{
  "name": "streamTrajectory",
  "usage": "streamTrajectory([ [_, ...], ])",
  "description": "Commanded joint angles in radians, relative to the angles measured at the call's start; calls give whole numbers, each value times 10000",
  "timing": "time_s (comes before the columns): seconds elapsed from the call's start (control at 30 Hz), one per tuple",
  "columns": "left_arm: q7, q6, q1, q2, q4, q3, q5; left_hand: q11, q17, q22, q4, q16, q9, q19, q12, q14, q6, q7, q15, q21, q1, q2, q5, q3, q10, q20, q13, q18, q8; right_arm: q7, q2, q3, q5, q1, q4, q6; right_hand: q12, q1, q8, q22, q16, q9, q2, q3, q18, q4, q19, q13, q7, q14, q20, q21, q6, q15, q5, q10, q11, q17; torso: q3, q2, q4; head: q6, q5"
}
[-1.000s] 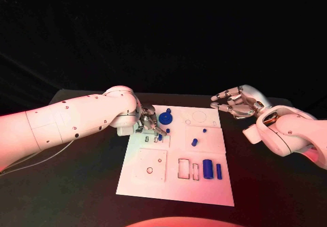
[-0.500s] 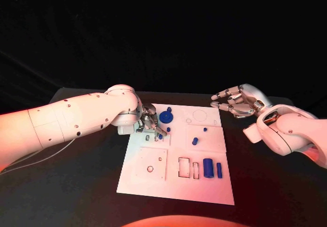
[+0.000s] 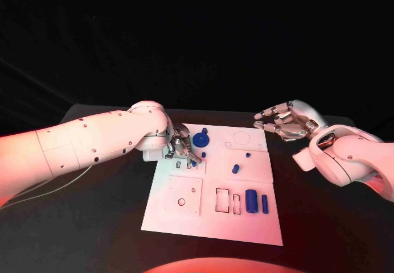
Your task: Assemble the parts on the task board
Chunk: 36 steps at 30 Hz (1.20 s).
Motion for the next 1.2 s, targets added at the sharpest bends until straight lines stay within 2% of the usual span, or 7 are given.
streamTrajectory([
  [0.03, 29, 188, -2, 37, -11, 2, 86, -39, 2156, 15, -4, 55, 24, 41, 31, 899, 46, -4, -29, 45, 148, 23, -56, 89, -9, -23, 21, -152, 54, 16, 15, 3, -93, -7, 7, 141, -59, -70, -20, 497, -68, 0, 4, -43, 167, -13, -69, 987, -9, 595, 0, -65, -39, 38, 48, -68, -17, 1351, 5, -2, -1, -19, 3],
  [0.33, 43, 201, -3, 75, -52, 2, 106, -46, 2156, 47, -12, 56, 69, 16, 44, 898, 34, -9, -34, 80, 436, 36, -55, 371, -33, -27, 33, -153, 98, 11, 20, 3, -93, -7, 7, 155, -59, -70, -20, 497, -68, 0, 4, -43, 167, -13, -69, 987, -9, 595, 0, -65, -39, 38, 48, -68, -17, 1351, 6, -2, -3, -23, 0],
  [0.8, 38, 230, -4, 116, -85, 1, 179, -98, 2182, 114, -97, 71, 124, -10, 39, 905, -18, -61, -79, 146, 1192, 253, -50, 1244, -61, -54, 37, -156, 134, -3, 25, 3, -93, -7, 7, 194, -58, -84, -15, 499, -66, 4, 30, -46, 166, -9, -64, 987, -10, 596, 1, -64, -33, 38, 51, -68, -18, 1354, 6, -1, 3, -31, 4],
  [1.2, 29, 274, -5, 137, -112, 0, 203, -136, 2202, 178, -179, 82, 153, -30, -29, 910, -60, -98, -117, 202, 1863, 75, -47, 2216, -100, -86, -10, -162, 140, -35, 30, 3, -161, -7, 10, 227, -84, -86, -13, 453, -76, 5, 41, -48, 181, -13, -93, 961, -12, 593, 1, -128, -33, 37, 54, -89, -19, 1343, 6, -5, 4, -44, 11],
])
